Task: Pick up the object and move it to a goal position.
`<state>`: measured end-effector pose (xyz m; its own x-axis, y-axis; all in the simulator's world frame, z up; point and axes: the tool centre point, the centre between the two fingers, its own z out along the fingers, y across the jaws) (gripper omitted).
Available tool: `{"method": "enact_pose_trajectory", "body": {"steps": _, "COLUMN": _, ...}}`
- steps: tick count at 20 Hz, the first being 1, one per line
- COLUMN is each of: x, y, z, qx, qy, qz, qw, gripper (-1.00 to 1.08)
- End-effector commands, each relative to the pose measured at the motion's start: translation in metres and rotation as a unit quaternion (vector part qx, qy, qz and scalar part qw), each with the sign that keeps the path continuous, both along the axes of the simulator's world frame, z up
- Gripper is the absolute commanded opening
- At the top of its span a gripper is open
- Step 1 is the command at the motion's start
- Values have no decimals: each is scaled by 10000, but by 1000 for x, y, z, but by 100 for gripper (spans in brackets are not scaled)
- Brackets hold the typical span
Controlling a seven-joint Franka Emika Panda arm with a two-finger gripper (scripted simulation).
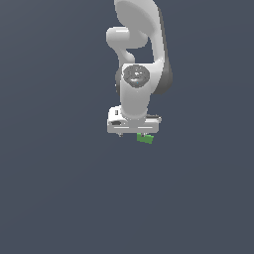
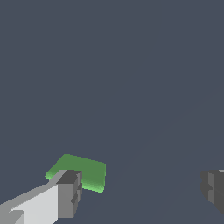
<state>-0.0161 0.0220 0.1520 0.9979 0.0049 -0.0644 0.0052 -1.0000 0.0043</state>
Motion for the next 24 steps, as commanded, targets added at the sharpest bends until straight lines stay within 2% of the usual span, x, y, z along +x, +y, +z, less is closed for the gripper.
{"method": "enact_pose_trajectory", "body": {"steps": 1, "x": 0, "y": 0, "z": 0, "qx": 0, "qy": 0, "qz": 0, "qw": 10000, "gripper": 28}}
{"method": "enact_pose_trajectory", "body": {"steps": 8, "x": 1, "y": -15, "z": -3, "qx": -21, "qy": -9, "qz": -44, "qw": 10000, "gripper": 28}}
{"method": "enact_pose_trajectory", "body": {"steps": 14, "x": 1, "y": -14, "z": -4, "qx": -10, "qy": -10, "qz": -4, "qw": 10000, "gripper": 28}}
{"method": "enact_pose_trajectory", "body": {"steps": 24, "x": -3, "y": -8, "z": -12, "qx": 133, "qy": -28, "qz": 525, "qw": 9985, "gripper": 28}}
